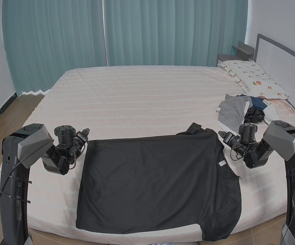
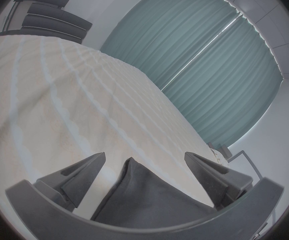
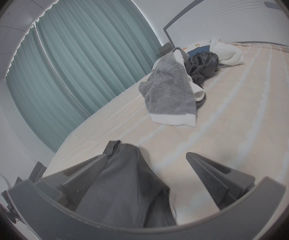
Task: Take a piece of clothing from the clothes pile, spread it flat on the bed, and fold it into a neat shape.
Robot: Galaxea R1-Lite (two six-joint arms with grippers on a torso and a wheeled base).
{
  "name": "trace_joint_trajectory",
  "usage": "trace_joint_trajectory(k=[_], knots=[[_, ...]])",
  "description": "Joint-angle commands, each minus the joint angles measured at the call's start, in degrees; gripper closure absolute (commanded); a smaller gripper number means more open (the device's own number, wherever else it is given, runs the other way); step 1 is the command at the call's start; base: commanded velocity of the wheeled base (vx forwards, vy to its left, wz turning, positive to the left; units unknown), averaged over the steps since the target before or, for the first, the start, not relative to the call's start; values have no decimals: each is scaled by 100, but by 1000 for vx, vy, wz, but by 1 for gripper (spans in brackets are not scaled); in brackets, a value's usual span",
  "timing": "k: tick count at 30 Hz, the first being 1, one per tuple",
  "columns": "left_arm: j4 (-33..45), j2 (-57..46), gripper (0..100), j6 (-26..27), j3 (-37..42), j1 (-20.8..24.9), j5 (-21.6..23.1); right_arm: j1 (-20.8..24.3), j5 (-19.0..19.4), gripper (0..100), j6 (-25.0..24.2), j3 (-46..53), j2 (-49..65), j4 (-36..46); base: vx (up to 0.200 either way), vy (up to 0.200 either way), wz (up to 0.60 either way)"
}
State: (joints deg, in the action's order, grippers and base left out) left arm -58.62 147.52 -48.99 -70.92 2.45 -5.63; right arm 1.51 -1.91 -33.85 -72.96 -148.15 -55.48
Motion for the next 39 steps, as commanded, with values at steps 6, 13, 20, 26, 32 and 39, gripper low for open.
trace_joint_trajectory(k=[6, 13, 20, 26, 32, 39], knots=[[-202, -1990, 0, -110, 2153, 1, 159, -292, 965, 0, -130, 3693, 2291, -842, 0, 0, 0], [-598, -2746, 0, -321, 4087, 423, 431, -494, 1387, 0, -51, 5160, 2730, -886, -29, 0, 0], [-1643, -2922, 0, -462, 5642, 713, 695, -617, 1870, 0, -34, 6145, 2625, -1510, -200, 0, 0], [-1687, -2614, 0, -638, 5880, 687, 1134, -687, 1984, 0, -51, 6373, 2440, -1896, -200, 0, 0], [-1696, -2342, 0, -638, 5836, 643, 1152, -670, 1993, 0, -78, 6417, 2133, -2142, -133, 0, 0], [-1696, -2359, 0, -822, 5704, 599, 1345, -582, 1993, 0, -42, 6628, 1720, -2854, 0, 0, 0]])
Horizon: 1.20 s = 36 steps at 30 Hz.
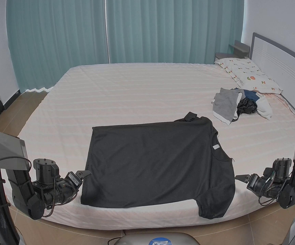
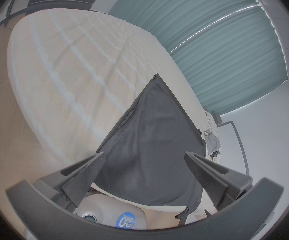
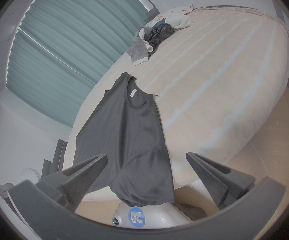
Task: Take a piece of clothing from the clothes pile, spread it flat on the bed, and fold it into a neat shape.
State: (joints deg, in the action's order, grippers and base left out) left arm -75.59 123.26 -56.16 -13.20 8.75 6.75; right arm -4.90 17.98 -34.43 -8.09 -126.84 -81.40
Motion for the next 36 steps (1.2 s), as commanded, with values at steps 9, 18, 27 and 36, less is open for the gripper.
trace_joint_trajectory(k=[9, 18, 27, 36], knots=[[10, 40, 0, -193, -130, 12, 142, 323, -14, 0, 15, 344, -693, -816, 0, -133, 0], [1, 58, 0, -193, -218, 21, 142, 332, -23, 0, 15, 265, -631, -816, 0, -200, 0], [-17, -285, 0, 211, -148, -330, 133, 833, -67, 0, -126, -272, -772, -808, 0, 0, 0], [-105, 84, 0, 1731, 353, -1025, 643, 1228, -75, 0, -679, -509, -948, -816, 0, 0, 0]])
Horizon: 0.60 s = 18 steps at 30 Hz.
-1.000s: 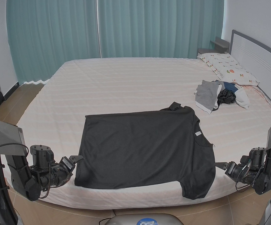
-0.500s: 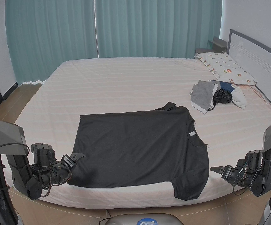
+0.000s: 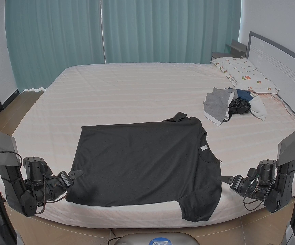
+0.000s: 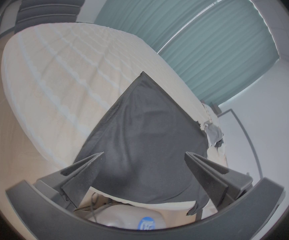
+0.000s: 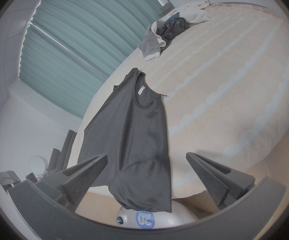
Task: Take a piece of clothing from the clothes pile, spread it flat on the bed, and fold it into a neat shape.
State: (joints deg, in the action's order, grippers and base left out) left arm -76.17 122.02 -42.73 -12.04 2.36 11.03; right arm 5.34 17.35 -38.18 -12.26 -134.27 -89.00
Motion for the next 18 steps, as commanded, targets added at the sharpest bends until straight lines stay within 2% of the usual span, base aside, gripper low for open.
trace_joint_trajectory(k=[1, 8, 18], knots=[[-39, 314, 0, 634, 238, -553, 268, 213, -3, 0, -401, -66, -205, -56, 0, 0, 0], [-74, 877, 0, 1170, 308, -632, 268, 204, 14, 0, -462, -39, -381, -56, 0, 0, 0], [-478, 1360, 0, 1355, 282, -579, 206, 213, 23, 0, -471, -22, -398, -56, 0, 0, 0]])
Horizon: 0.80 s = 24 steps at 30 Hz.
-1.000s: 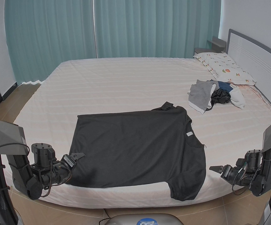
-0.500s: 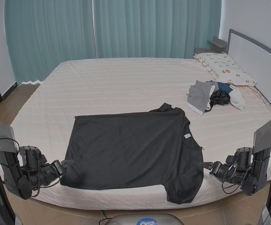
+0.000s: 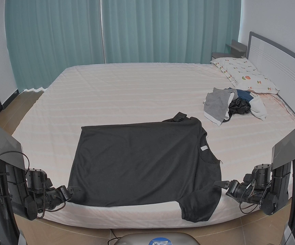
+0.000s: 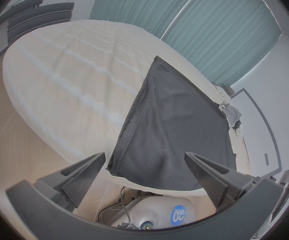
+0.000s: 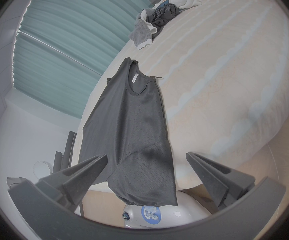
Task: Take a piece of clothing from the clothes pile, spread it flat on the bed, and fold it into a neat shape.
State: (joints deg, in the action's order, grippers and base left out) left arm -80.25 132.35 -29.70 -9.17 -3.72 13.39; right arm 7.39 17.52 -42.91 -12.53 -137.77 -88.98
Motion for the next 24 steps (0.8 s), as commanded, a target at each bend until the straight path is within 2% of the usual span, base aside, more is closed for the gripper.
trace_joint_trajectory(k=[1, 13, 24], knots=[[-78, 353, 0, 60, -24, 47, -29, 8, 6, 0, 2, 14, -49, -58, 0, 0, 0], [-78, 353, 0, 34, -147, 302, -38, 52, -12, 0, 28, 14, -93, -58, 0, 0, 0], [-35, 370, 0, 34, -156, 214, -73, 52, -12, 0, 28, 14, -93, -58, 0, 0, 0]])
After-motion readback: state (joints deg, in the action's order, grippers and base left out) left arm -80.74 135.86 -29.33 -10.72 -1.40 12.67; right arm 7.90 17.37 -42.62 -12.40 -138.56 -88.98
